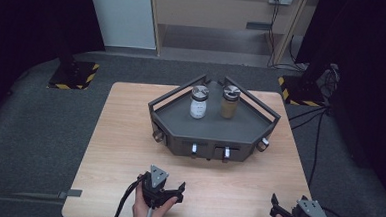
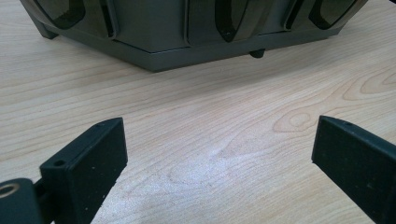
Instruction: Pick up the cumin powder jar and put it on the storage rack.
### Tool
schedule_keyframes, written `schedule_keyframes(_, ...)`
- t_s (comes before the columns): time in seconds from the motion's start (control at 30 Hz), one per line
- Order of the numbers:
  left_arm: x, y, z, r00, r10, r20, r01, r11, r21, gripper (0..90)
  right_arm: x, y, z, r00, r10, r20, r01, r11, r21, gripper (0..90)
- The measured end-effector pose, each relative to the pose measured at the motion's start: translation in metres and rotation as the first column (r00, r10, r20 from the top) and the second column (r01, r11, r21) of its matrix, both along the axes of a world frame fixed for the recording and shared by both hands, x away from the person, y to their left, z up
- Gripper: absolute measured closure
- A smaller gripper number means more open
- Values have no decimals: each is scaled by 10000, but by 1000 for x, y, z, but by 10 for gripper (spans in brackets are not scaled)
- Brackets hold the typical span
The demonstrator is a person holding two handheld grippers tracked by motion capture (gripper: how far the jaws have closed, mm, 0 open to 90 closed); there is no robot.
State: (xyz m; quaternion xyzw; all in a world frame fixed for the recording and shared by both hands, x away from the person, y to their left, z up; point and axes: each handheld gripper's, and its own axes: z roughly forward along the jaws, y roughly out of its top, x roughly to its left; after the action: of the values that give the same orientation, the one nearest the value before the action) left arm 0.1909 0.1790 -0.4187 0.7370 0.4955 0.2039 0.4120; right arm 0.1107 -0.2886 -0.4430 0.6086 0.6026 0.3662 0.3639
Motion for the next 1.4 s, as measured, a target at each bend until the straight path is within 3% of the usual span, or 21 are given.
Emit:
schedule_keyframes(0.4,0,0,0,10000,-13,-33,13,10000,-10,26,0,-2,-1,9999,96,-141,-91,9991,412,49)
schedule_keyframes(0.53,0,2,-1,9998,-175,47,175,9997,-141,25,0,-5,-2,9994,310,-128,-299,9965,775,50)
schedule_keyframes(0.77,-1,5,-3,9978,-584,324,597,9974,-396,16,-1,-10,-8,9930,1131,351,-1162,9874,1076,49)
schedule_keyframes(0.93,-3,6,-4,9950,-772,629,806,9953,-530,13,-3,-11,-13,9747,2055,874,-2137,9721,969,47)
schedule_keyframes(1.1,-7,4,-4,9933,-781,853,821,9956,-447,13,-8,-8,-17,9434,2887,1634,-2995,9530,453,46)
schedule_keyframes(1.2,-9,4,-5,9917,-748,1045,804,9955,-508,14,-10,-6,-18,9286,3180,1912,-3265,9451,140,45)
schedule_keyframes(1.4,-18,4,-7,9799,-818,1822,910,9949,-430,17,-16,-2,-21,9028,3443,2578,-3421,9380,-549,45)
